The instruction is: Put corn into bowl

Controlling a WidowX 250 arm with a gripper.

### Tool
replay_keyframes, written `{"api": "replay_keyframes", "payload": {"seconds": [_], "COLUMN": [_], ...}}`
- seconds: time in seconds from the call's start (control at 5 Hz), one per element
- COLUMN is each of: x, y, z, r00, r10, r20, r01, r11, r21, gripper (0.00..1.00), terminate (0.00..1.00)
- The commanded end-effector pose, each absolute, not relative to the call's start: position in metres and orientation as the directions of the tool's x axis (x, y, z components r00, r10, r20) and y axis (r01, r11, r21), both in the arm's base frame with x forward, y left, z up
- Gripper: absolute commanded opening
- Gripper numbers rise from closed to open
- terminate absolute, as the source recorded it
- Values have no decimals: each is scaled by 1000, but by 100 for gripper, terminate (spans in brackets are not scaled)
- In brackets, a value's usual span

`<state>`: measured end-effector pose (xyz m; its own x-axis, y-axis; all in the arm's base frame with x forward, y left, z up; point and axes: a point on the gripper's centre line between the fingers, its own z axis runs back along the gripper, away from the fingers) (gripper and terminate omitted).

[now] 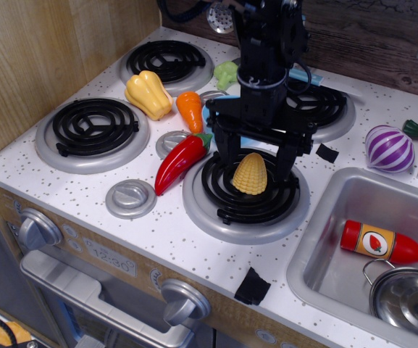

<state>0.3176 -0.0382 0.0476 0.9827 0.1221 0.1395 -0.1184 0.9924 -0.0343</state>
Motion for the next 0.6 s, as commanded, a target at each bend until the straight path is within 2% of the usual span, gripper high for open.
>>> {"api": "replay_keyframes", "payload": {"seconds": [0.0,0.2,0.4], "x": [326,326,325], "y": [-34,-36,-34], "z": [38,36,34], "r00": [978,974,976], "r10": [98,117,116], "r20": [185,194,186], "r01": [-86,-109,-108], "r11": [994,993,993], "r21": [-74,-51,-54], "gripper": [100,0,0], "terminate": [0,0,0]}}
